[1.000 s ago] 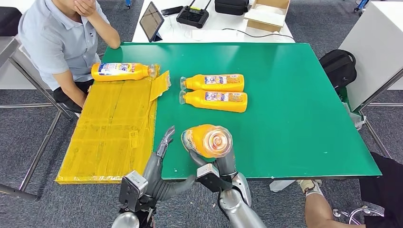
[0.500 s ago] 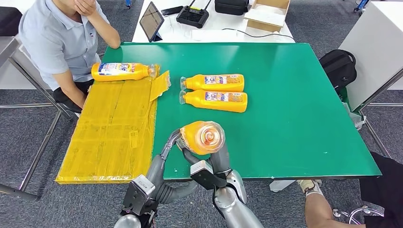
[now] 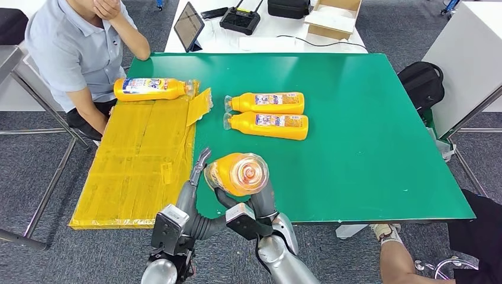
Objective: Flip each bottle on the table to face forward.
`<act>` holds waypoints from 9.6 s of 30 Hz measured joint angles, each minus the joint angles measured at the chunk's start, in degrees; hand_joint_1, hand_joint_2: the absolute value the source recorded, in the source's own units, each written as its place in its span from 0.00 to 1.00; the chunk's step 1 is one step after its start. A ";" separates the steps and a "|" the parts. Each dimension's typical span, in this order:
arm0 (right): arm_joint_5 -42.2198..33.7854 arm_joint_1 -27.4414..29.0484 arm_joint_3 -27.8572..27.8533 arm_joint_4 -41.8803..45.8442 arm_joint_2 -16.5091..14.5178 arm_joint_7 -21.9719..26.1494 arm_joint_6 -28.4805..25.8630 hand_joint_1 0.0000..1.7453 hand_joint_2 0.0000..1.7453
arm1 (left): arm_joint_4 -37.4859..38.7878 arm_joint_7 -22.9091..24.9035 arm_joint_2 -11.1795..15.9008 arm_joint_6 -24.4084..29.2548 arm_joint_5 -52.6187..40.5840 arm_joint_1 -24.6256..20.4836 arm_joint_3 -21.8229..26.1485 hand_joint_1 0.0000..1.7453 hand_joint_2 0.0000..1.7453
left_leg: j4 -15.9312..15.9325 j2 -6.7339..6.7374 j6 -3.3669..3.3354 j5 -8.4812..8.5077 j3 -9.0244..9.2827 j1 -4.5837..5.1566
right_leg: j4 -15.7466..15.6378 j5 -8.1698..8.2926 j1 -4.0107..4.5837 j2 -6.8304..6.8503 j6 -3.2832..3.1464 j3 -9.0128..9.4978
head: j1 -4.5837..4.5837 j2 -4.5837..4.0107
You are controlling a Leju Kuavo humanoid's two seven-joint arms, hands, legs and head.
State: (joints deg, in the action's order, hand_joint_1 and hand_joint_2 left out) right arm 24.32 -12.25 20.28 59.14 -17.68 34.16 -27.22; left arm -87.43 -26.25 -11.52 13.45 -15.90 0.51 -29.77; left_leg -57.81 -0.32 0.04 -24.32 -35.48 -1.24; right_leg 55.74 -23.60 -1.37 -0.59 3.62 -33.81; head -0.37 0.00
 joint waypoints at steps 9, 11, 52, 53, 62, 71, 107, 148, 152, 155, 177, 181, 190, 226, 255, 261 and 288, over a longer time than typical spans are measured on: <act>-0.22 -1.10 3.33 -1.28 -0.96 -0.01 -0.03 0.99 1.00 | 1.01 -0.26 -0.71 4.78 -1.70 -2.16 -0.11 0.00 1.00 | 0.00 0.00 0.01 0.01 0.00 0.00 | 0.01 0.00 0.00 0.00 0.00 0.00 | -0.01 0.00; -0.40 -1.35 4.18 -1.66 -0.96 -0.03 -0.05 0.99 1.00 | 1.03 -0.58 -0.72 5.21 -1.95 -2.42 -0.27 0.00 1.00 | 0.00 0.00 0.01 0.01 0.00 0.00 | 0.01 0.00 0.00 0.00 0.00 0.00 | 0.00 0.00; -2.77 -4.73 7.18 -6.96 -0.92 0.73 0.13 0.00 0.00 | 4.20 3.15 1.20 -8.60 13.80 -6.52 0.85 1.00 1.00 | 0.00 0.00 0.01 0.02 -0.02 0.00 | 0.01 0.01 0.00 0.00 0.00 -0.03 | 0.00 0.00; -2.54 -4.75 7.18 -7.04 -0.92 0.94 -0.58 0.00 0.00 | 4.26 3.04 1.20 -8.07 13.56 -6.59 0.79 1.00 1.00 | 0.00 0.00 0.01 0.02 -0.02 0.00 | 0.01 0.01 0.00 0.00 0.00 -0.03 | 0.00 0.00; -2.64 -3.47 7.48 -6.81 -0.78 3.72 -3.86 0.00 0.00 | 4.46 2.23 1.76 1.81 6.58 -8.98 3.50 1.00 1.00 | 0.00 0.01 0.01 0.02 -0.01 -0.01 | 0.01 0.01 0.00 -0.01 0.00 -0.04 | 0.00 0.00; -3.74 -2.07 8.38 -5.25 -0.66 3.89 -5.61 0.00 0.00 | 6.60 1.35 1.43 2.21 12.25 -11.02 11.13 1.00 1.00 | 0.00 0.03 0.04 0.06 -0.01 -0.01 | 0.02 0.02 0.00 -0.02 0.00 -0.05 | -0.02 0.00; -8.81 -0.80 11.10 -2.10 0.02 3.90 -1.70 0.00 0.00 | 47.20 12.62 14.92 -1.98 -39.34 -32.83 13.86 0.95 1.00 | 0.00 0.08 0.18 0.18 0.01 -0.04 | 0.16 0.13 0.02 -0.05 -0.16 -0.10 | -0.03 0.00; -13.83 -2.04 16.42 -2.11 0.46 3.89 -1.54 0.00 0.00 | 24.98 -6.86 11.69 -11.09 -3.60 -25.19 17.91 0.00 1.00 | 0.00 0.07 0.23 0.22 0.00 -0.03 | 0.26 0.13 0.01 -0.05 -0.18 -0.17 | -0.01 0.00; -12.73 -2.10 16.83 -2.07 0.52 3.89 -3.93 0.00 0.00 | 18.52 -7.31 8.07 -6.57 6.07 -23.52 21.53 0.00 1.00 | 0.00 0.06 0.23 0.22 -0.01 -0.03 | 0.25 0.13 0.01 -0.04 -0.18 -0.16 | 0.00 0.00; -12.11 -2.10 17.23 -1.85 0.63 3.89 -5.11 0.00 0.00 | 15.04 -6.62 6.38 -6.06 9.31 -22.85 23.46 0.00 1.00 | 0.00 0.06 0.23 0.22 0.00 -0.03 | 0.25 0.13 0.02 -0.05 -0.18 -0.17 | 0.01 0.00; 31.19 4.90 -1.96 10.19 11.63 -16.05 -5.05 0.00 1.00 | -5.79 -12.46 3.49 7.58 -0.08 -5.68 25.11 0.00 1.00 | -0.01 0.04 0.21 0.17 -0.07 0.00 | 0.17 0.12 0.00 -0.03 -0.17 -0.18 | 0.00 0.00; 32.57 4.95 -3.96 9.08 12.98 -18.22 -3.34 0.00 1.00 | -7.61 -12.43 3.52 8.67 -1.96 -4.59 24.15 0.00 1.00 | -0.01 0.04 0.23 0.18 -0.06 -0.02 | 0.19 0.12 0.01 -0.04 -0.17 -0.19 | 0.01 0.00; 31.91 4.21 -5.93 5.07 14.36 -19.73 -1.80 0.00 1.00 | -8.09 -12.58 3.62 9.11 -2.43 -4.51 23.55 0.00 1.00 | -0.01 0.04 0.23 0.18 -0.08 -0.01 | 0.19 0.11 0.00 -0.04 -0.17 -0.19 | 0.01 0.00; 30.02 -8.25 -10.19 -11.40 16.33 -24.75 10.02 0.00 1.00 | -7.02 -9.75 4.88 6.83 -3.47 -6.73 21.47 0.00 1.00 | -0.01 0.07 0.20 0.22 -0.02 -0.01 | 0.19 0.14 0.01 -0.05 -0.16 -0.15 | 0.00 0.00; 35.95 -15.11 -4.69 -14.18 18.95 -30.24 15.07 0.00 1.00 | -6.85 -6.43 6.19 4.29 -4.84 -8.74 21.56 0.00 1.00 | -0.02 0.03 0.14 0.27 -0.06 0.00 | 0.21 0.15 0.01 -0.03 -0.14 -0.14 | 0.00 0.00; 34.49 -17.35 -3.52 -18.49 18.94 -30.81 18.98 0.00 1.00 | -5.54 -5.31 6.33 2.98 -3.99 -9.11 21.63 0.00 1.00 | -0.02 0.05 0.15 0.27 -0.03 -0.01 | 0.21 0.15 0.01 -0.04 -0.14 -0.13 | 0.01 0.00; 38.37 -27.81 4.39 -32.07 18.32 -32.52 26.07 1.00 1.00 | 2.26 -0.09 6.55 -3.40 -0.63 -12.60 22.29 0.00 1.00 | -0.02 0.09 0.15 0.40 0.26 -0.01 | 0.19 0.33 0.01 -0.04 -0.26 0.08 | 0.01 0.00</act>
State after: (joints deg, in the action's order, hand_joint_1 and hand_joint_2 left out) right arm 62.69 -40.05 24.67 27.06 0.63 1.64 -1.15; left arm -85.17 -26.34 -4.97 10.04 -16.53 -12.09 -7.48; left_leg -57.84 -0.23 0.19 -23.92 -35.22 -1.25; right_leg 55.93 -23.26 -1.36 -0.63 3.36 -33.73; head -0.36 0.00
